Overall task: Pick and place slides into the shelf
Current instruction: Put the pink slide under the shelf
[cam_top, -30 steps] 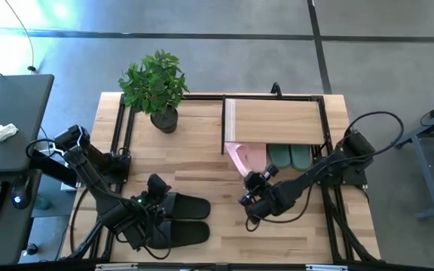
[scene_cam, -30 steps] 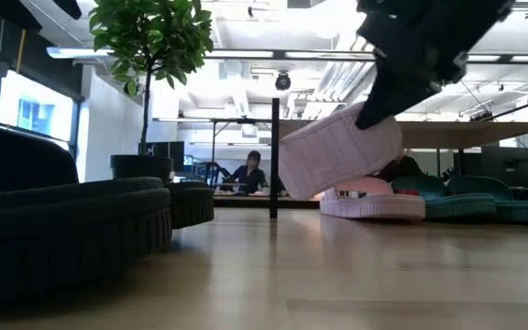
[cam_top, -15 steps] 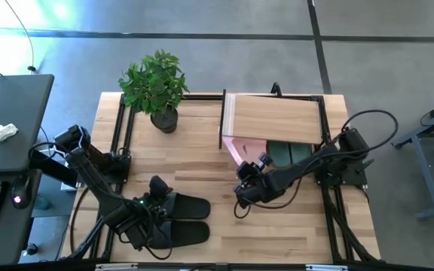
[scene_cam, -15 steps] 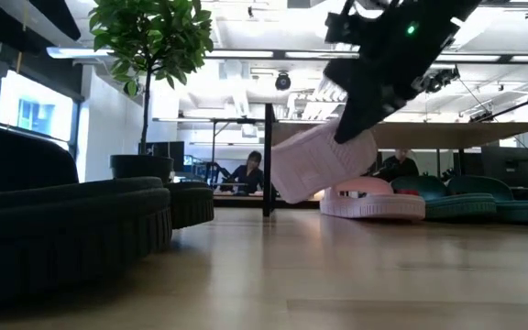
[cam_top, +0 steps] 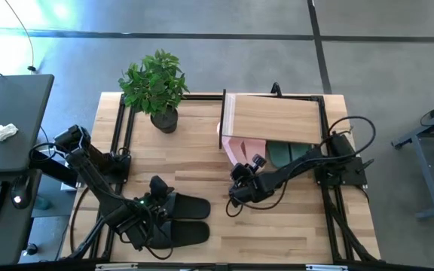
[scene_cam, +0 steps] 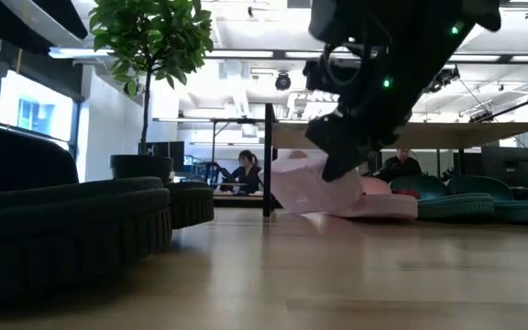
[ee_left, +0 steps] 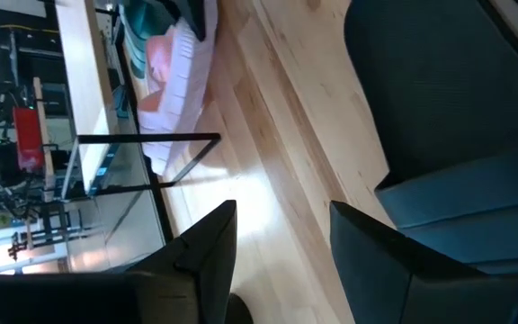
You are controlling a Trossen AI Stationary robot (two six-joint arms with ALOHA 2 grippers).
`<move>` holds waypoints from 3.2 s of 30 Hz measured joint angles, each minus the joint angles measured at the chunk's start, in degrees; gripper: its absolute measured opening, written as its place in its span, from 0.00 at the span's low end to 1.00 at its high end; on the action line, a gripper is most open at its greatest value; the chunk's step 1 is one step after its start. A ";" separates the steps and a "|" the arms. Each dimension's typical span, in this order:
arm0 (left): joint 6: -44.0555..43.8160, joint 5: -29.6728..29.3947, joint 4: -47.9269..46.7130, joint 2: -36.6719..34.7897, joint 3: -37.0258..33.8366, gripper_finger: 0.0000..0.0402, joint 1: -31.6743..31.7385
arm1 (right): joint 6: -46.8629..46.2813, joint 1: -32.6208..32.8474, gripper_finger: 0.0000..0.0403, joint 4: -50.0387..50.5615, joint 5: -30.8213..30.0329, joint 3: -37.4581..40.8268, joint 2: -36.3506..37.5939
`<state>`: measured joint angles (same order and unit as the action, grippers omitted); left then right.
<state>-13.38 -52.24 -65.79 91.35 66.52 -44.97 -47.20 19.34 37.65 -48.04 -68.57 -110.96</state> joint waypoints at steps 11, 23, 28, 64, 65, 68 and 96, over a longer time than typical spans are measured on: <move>0.16 -0.80 3.84 0.00 -0.60 0.41 0.62 | 3.09 -1.03 0.14 -5.34 1.30 -0.01 -2.38; 19.03 10.39 34.21 0.00 -11.93 0.41 18.38 | 10.75 -2.86 0.18 -11.16 7.57 0.04 -2.31; 32.74 20.96 48.79 0.04 -13.85 0.41 26.29 | 14.84 -3.89 0.25 -12.96 10.24 0.06 -2.30; 42.74 33.66 64.11 9.38 -13.63 0.41 41.89 | 16.97 3.07 0.28 6.32 7.48 0.08 9.62; 42.38 33.59 64.51 9.40 -13.54 0.41 42.51 | 16.26 3.62 0.24 6.32 7.59 0.08 10.41; 41.50 34.11 65.03 9.51 -13.55 0.41 43.99 | 15.00 4.64 0.08 6.75 9.75 0.03 11.07; 40.13 40.72 71.19 18.18 -8.97 0.41 49.57 | 27.89 -6.27 0.00 -31.64 19.57 21.91 12.30</move>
<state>26.74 -11.52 5.40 109.53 57.55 4.60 -19.31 13.07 6.01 -28.46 -46.67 -98.65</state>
